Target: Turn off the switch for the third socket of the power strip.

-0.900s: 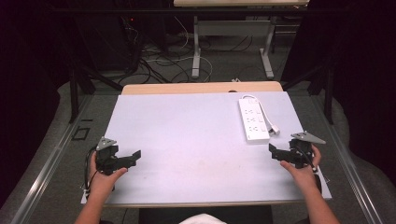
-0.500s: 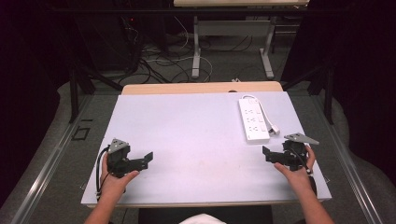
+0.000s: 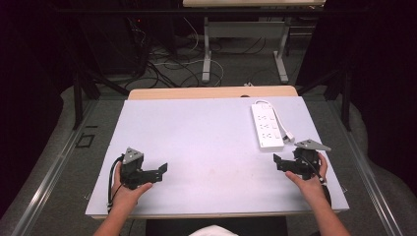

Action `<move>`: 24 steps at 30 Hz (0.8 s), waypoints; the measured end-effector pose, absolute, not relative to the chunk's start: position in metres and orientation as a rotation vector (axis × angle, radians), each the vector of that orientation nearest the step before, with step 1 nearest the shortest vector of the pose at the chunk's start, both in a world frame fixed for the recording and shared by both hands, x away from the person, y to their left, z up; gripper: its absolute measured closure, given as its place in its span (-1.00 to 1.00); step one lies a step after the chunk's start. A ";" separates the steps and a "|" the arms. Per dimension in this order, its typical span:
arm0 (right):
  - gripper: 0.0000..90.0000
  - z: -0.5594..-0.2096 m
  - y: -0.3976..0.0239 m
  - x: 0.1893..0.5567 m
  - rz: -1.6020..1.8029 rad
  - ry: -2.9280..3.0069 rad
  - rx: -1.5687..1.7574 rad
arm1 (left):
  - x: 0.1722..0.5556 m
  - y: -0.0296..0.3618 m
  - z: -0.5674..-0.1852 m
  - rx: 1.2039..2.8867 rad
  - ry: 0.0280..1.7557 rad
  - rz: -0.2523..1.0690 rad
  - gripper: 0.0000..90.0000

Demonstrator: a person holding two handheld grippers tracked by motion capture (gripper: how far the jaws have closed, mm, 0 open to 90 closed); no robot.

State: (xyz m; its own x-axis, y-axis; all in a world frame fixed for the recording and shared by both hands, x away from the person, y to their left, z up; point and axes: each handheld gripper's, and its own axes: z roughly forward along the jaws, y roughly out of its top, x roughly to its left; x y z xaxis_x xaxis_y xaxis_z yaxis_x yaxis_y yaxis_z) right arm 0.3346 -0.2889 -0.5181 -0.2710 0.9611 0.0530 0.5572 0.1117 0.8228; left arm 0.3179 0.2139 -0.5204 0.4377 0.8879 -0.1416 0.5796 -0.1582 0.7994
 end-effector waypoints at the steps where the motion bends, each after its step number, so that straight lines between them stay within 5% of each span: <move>1: -0.76 -0.518 -0.289 0.335 1.043 1.884 1.482 | 0.318 0.214 -0.521 1.851 1.244 0.470 -0.95; 24: -0.41 -0.504 -0.301 0.361 0.969 2.006 1.694 | 0.317 0.208 -0.524 1.881 1.228 0.469 -0.92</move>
State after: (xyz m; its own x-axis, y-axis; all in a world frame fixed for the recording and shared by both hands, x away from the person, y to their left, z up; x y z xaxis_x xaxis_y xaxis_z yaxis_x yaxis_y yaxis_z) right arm 0.3612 -0.3009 -0.5037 -0.2304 0.9588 0.1660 0.7261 0.0559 0.6853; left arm 0.3170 0.2077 -0.5236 0.4543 0.8824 -0.1220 0.5762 -0.1866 0.7957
